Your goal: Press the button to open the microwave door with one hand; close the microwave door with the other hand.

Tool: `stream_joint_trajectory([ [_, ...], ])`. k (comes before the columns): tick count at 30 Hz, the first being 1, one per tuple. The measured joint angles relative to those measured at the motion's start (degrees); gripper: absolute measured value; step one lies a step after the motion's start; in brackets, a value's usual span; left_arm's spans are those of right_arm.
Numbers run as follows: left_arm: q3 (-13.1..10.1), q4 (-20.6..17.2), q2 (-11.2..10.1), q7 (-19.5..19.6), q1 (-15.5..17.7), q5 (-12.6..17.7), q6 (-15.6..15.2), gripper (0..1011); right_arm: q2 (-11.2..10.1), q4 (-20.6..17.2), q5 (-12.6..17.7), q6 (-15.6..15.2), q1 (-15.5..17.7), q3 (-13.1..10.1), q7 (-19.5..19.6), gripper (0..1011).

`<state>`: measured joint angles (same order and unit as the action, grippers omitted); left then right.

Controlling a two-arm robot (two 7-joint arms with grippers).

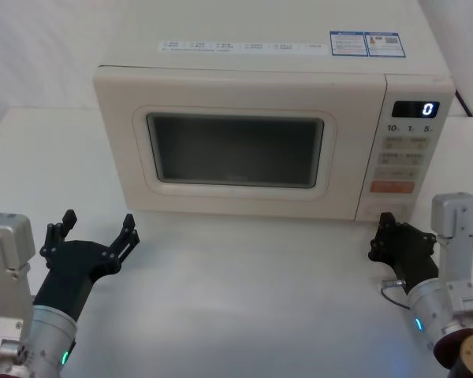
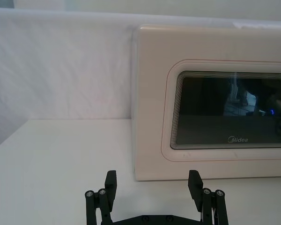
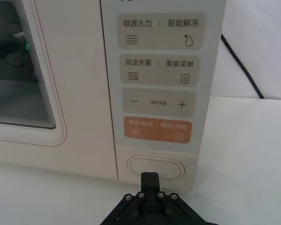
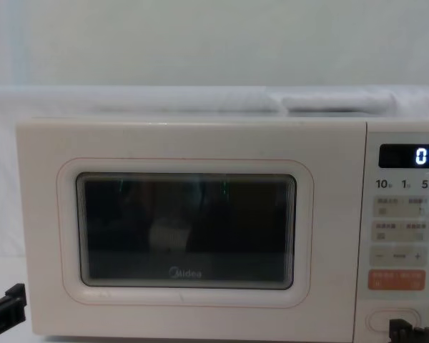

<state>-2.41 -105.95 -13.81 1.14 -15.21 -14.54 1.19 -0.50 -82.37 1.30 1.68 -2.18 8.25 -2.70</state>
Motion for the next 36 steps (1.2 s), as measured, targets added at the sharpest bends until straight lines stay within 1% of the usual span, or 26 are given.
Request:
stream_joint_trajectory([
  [11, 0.0, 0.0, 0.0, 0.0, 0.0, 0.0, 0.0, 1001, 0.6, 2.3, -0.8, 0.1, -2.0, -0.3, 0.0, 0],
  [36, 0.0, 0.0, 0.0, 0.0, 0.0, 0.0, 0.0, 1001, 1.4, 6.8, -1.0, 0.7, -5.6, -1.0, -0.3, 0],
])
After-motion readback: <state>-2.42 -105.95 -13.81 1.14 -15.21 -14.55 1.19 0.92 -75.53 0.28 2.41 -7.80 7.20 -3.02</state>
